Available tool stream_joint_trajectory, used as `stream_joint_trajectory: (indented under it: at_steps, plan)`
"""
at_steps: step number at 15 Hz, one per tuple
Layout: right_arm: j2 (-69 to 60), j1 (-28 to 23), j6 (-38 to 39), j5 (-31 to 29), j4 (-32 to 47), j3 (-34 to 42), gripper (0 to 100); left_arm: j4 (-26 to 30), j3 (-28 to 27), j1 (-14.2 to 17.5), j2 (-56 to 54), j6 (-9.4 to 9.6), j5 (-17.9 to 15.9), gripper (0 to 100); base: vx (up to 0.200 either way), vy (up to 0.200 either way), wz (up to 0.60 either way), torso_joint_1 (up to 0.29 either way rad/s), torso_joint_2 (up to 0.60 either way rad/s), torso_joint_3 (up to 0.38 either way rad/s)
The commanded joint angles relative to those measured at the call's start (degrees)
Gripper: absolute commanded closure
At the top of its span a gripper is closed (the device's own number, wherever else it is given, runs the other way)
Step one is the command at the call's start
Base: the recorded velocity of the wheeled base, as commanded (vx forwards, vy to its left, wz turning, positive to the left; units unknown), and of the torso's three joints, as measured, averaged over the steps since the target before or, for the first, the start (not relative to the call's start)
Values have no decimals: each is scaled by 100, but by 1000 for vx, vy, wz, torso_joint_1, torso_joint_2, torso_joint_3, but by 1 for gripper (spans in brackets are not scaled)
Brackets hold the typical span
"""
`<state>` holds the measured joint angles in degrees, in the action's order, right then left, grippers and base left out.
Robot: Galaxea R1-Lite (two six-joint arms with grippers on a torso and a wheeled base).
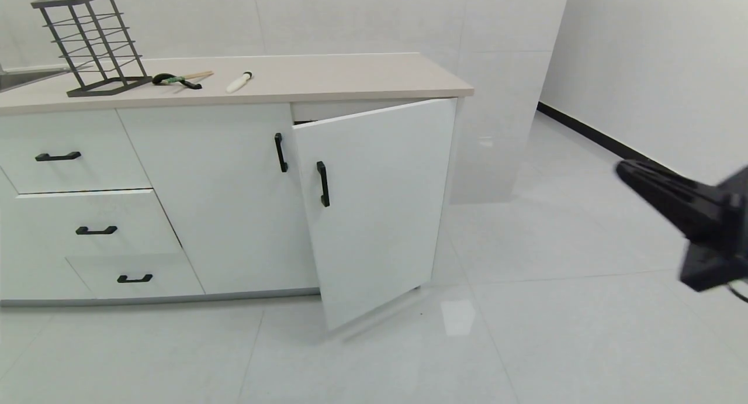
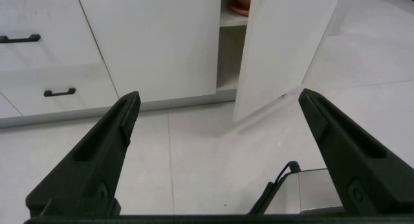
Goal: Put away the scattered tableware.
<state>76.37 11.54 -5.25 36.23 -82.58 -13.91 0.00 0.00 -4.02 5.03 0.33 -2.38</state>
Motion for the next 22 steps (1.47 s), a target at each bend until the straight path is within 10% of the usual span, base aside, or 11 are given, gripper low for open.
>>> stream_joint_trajectory:
  at_steps: [1,10,15,22]
  plan:
    - [-3304,-1471,-11,42,682,1250,100,0,0,-2,6,2,0,0,0,0,0,0,0,0]
    - [-7637,-1154,-362,-195,4821,1391,100,0,0,-2,6,2,9,0,0,0,0,0,0,0]
    - [-7637,-1154,569,-3816,8478,1356,100,0,0,-2,6,11,9,0,0,0,0,0,0,0]
    - [-7637,-1154,596,-3737,8284,1382,100,0,0,-2,6,20,9,0,57,57,0,1,0,-1]
